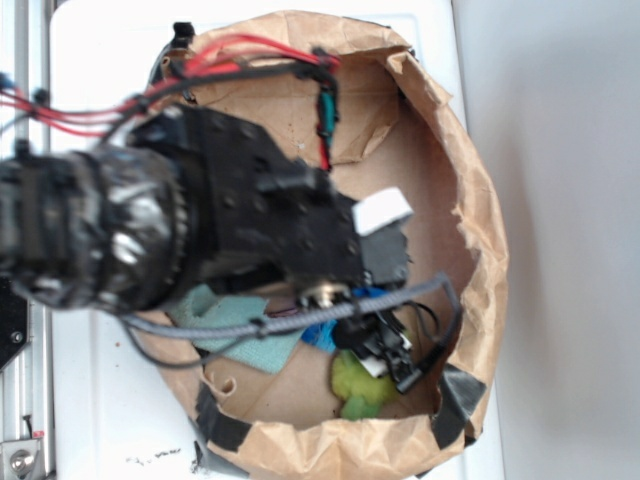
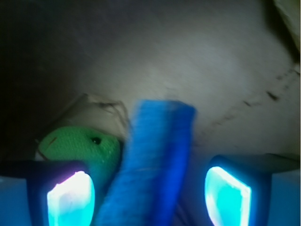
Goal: Grab the blue sponge.
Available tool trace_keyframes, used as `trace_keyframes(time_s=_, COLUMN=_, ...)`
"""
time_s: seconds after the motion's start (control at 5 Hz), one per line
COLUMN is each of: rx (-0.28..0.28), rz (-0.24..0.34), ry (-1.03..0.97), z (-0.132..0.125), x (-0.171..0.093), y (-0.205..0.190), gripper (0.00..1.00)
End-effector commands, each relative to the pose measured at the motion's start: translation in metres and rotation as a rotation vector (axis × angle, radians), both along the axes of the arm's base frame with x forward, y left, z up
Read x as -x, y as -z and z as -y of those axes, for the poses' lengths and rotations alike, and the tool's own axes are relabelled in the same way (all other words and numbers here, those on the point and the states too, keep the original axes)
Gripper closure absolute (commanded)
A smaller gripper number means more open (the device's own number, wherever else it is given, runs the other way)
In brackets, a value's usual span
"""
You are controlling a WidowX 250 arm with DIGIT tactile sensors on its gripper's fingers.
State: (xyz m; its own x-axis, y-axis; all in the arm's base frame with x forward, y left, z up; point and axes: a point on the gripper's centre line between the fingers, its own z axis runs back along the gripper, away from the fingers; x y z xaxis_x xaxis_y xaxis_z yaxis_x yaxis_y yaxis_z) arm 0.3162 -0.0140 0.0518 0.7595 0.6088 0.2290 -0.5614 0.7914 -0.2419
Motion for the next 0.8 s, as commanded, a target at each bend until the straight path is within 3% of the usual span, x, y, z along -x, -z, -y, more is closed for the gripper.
trace_keyframes(time_s=0.0, rx=-0.078, rz=-0.026, ry=-0.039, z=-0.005, x=-0.012, y=0.009, gripper=1.00)
trace_keyframes(time_s=0.2, rx=-0.082, rz=-0.001, ry=-0.037, z=-0.007, x=-0.011, y=0.002, gripper=1.00)
trace_keyframes(time_s=0.6, rx=-0.038, rz=0.052, ry=-0.001, z=-0.016, x=-0.001, y=-0.019, gripper=1.00)
